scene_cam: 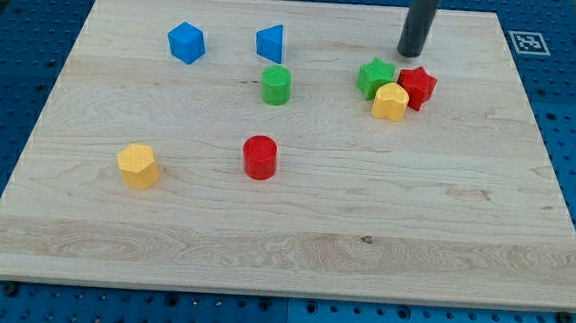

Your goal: Point at the blue triangle

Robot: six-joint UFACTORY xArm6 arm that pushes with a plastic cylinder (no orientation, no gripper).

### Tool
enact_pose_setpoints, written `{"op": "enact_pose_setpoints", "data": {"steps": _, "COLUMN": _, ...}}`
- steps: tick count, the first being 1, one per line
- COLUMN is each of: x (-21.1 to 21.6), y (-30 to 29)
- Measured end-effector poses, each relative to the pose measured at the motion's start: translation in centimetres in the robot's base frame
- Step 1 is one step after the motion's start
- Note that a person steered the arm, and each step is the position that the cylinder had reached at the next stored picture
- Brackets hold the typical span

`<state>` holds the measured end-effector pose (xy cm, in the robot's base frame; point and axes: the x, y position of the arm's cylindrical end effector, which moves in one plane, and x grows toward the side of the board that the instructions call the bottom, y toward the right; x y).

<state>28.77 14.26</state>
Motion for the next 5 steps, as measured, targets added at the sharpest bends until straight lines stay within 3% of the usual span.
{"op": "enact_pose_setpoints", "data": {"steps": 4, "x": -1.0, "y": -12.1}}
{"op": "enact_pose_setpoints", "data": {"steps": 5, "x": -1.0, "y": -12.5}}
